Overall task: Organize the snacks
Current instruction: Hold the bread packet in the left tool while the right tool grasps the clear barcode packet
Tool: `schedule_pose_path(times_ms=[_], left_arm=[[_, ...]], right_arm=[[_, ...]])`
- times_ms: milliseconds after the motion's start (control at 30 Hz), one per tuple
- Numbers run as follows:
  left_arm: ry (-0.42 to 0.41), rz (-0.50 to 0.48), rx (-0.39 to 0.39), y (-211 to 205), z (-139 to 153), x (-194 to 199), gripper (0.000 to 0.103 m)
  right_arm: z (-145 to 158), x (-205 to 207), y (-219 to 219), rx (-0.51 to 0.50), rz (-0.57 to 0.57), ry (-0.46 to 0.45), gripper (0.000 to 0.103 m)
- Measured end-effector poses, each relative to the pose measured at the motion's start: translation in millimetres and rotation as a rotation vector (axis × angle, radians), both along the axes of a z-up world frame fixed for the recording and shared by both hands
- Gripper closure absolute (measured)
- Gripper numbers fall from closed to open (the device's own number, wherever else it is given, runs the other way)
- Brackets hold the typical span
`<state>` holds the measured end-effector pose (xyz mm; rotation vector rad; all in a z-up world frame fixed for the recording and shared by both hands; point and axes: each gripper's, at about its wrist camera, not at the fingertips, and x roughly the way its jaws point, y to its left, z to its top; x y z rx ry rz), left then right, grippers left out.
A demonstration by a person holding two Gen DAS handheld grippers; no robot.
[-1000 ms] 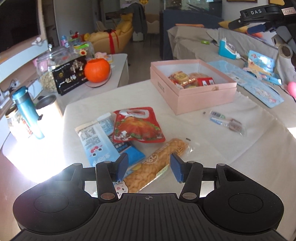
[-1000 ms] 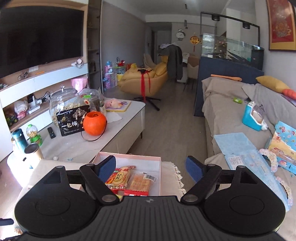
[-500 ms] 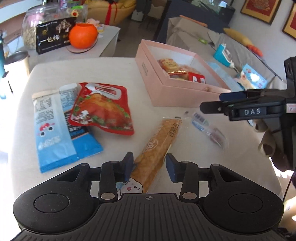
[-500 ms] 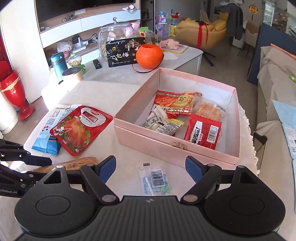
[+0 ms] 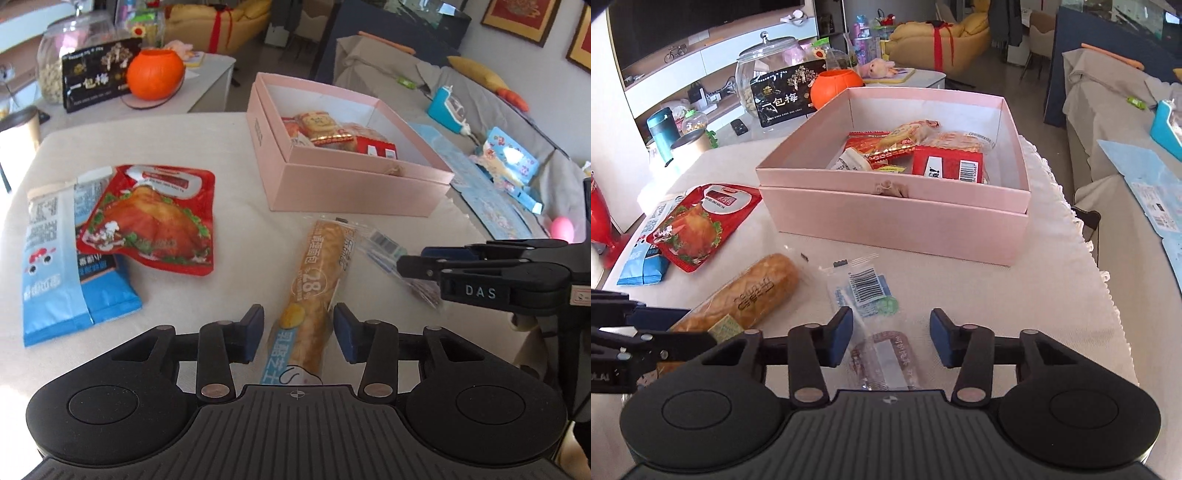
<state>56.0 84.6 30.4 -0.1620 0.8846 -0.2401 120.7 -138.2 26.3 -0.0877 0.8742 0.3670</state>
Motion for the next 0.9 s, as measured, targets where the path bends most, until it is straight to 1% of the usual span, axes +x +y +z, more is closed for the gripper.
schedule_pose_path(times_ms=[33,133,267,367,433,467,500,533,600,700,833,900], left_arm=[[-0.005,0.000,0.011,-1,2,0,0.059],[-0.003,0.003,0.014,-1,3,-1,0.060],[0.007,-0.004,-0.001,-1,2,-2,0.061],[0.040,-0.055,-0.014,-9,-1,-3,0.064],[0.047,-0.093,0.010,-19,-4,-3,0.063],[0.041,-0.107,0.030,-24,-5,-3,0.063],[0.027,-0.114,0.052,-28,-6,-3,0.063],[0.021,-0.116,0.066,-31,-7,-2,0.063],[0.020,-0.115,0.075,-35,-7,0,0.063],[0.024,-0.108,0.054,-34,-8,2,0.063],[0.033,-0.108,0.006,-26,-9,4,0.062],[0.025,-0.110,-0.002,-25,-10,3,0.062]], right_arm=[[1,-4,2,-0.009,0.013,-0.008,0.072],[5,-22,10,-0.044,0.060,-0.042,0.078],[7,-37,7,-0.025,0.084,-0.026,0.079],[8,-45,-1,0.007,0.053,-0.014,0.079],[7,-50,-7,0.012,0.036,-0.029,0.079],[6,-53,-9,0.003,0.028,-0.050,0.078],[4,-56,-10,-0.013,0.021,-0.068,0.074],[1,-60,-11,-0.031,0.011,-0.088,0.067],[-1,-64,-15,-0.036,-0.002,-0.111,0.064],[-1,-63,-22,0.001,-0.021,-0.097,0.062],[-1,-68,-19,0.006,-0.011,-0.090,0.061],[-2,-69,-16,0.016,0.006,-0.047,0.058]])
